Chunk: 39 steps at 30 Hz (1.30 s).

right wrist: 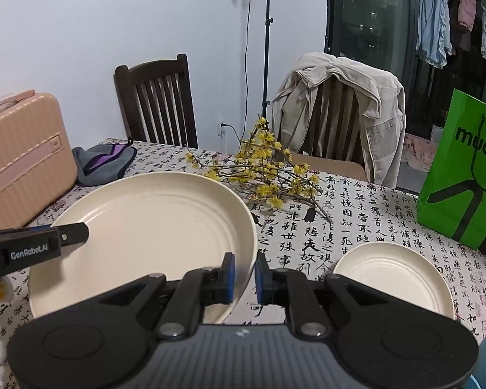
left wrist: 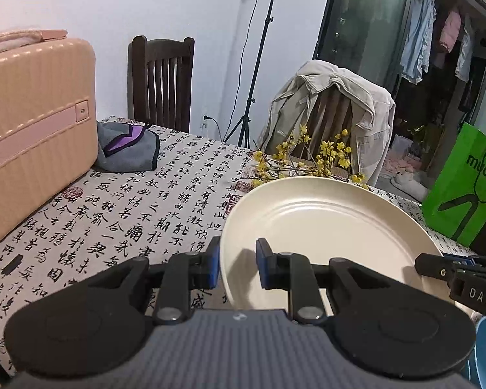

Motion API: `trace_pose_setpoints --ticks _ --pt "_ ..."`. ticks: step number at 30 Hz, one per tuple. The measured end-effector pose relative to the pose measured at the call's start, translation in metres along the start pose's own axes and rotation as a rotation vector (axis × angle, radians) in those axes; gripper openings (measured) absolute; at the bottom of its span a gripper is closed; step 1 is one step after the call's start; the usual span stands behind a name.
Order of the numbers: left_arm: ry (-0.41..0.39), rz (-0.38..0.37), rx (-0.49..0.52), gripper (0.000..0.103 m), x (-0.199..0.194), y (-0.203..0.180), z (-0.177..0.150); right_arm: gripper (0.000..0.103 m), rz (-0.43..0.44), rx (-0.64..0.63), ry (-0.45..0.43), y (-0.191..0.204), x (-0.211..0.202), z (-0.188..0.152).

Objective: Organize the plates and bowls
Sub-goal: 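Carry the held plates back toward the blue bowls with both grippers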

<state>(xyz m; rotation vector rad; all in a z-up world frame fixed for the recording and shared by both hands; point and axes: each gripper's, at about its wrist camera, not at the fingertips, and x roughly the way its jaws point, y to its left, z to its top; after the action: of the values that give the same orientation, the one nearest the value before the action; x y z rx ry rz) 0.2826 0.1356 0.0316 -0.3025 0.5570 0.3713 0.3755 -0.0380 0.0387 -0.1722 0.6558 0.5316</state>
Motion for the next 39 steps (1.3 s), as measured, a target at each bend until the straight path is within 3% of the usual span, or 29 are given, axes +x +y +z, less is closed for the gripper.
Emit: trace_pose_setpoints --ticks 14,39 --pt "0.007 -0.008 0.058 0.022 -0.038 0.0 -0.01 0.013 -0.005 -0.001 -0.028 0.011 -0.049 -0.018" --pt "0.004 -0.013 0.167 0.022 -0.094 -0.001 -0.04 0.013 -0.003 0.035 -0.047 0.021 -0.099 -0.057"
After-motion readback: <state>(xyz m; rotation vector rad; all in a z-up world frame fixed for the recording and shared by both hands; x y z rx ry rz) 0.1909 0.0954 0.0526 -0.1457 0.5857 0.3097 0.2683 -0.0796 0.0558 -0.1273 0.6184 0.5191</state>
